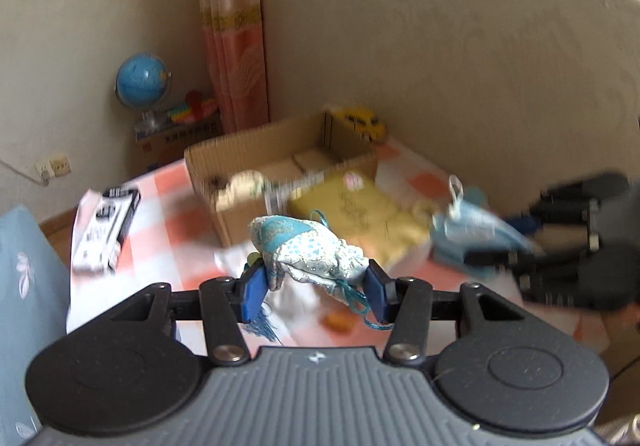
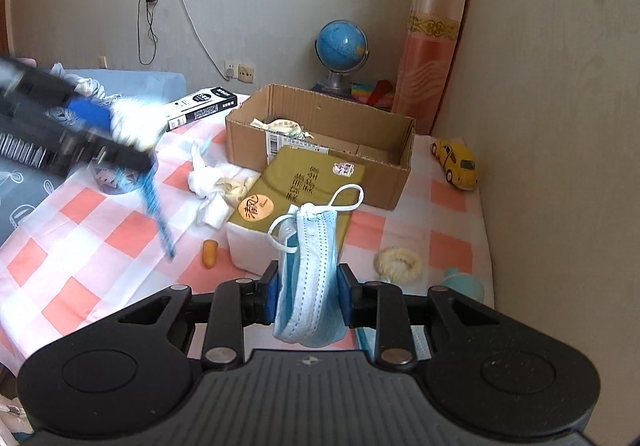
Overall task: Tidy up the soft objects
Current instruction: 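Carry the sachet with the left gripper into the box and release while the right lifts the mask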
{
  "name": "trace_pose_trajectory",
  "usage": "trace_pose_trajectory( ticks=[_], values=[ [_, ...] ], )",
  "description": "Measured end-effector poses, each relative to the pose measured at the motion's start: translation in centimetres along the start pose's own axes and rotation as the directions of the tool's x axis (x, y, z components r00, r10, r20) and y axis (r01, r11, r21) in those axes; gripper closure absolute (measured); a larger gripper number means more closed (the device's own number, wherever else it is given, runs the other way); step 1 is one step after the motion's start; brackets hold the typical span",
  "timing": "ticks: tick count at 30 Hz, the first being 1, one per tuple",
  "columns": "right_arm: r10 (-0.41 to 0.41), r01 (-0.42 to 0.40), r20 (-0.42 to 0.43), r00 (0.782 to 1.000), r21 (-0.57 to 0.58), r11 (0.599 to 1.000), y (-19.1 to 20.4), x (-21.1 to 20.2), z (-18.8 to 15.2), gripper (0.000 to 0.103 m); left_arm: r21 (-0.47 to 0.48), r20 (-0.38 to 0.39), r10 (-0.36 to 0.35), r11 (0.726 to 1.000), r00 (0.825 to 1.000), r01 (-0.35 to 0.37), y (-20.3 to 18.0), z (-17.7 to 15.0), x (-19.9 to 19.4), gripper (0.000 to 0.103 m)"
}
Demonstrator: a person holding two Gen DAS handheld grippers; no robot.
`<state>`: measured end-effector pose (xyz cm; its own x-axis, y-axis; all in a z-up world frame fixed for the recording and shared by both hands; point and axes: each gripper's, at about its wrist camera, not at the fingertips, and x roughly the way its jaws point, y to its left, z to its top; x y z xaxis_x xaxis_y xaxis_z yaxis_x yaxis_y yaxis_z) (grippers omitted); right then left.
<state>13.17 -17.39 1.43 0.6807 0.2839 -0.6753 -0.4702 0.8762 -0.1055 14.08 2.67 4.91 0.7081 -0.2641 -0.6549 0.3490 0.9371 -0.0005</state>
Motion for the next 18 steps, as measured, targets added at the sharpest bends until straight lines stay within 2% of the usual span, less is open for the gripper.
trace_pose_trajectory(
  ticks=[9,13,18],
  values=[
    [-0.014,0.013,0.043,0.999,0.009,1.0,-1.2,-0.4,0.8,0.07,-0.01,0.046,-0.005,1.0,0.999,0.005,0.6,8.2,3.6,0.052],
    [-0.016,0.015,0.055,0.998,0.015,1.0,-1.8,-0.2,1.3,0.07,-0.037,0.034,-0.003,0.999,0.999,0.005,1.0,11.2,6.8,0.052],
    [-0.022,0.021,0.055,0.998,0.018,1.0,-2.6,0.5,1.7,0.07,-0.068,-0.003,0.034,0.997,0.999,-0.034,1.5,13.3,11.3,0.052]
  ],
)
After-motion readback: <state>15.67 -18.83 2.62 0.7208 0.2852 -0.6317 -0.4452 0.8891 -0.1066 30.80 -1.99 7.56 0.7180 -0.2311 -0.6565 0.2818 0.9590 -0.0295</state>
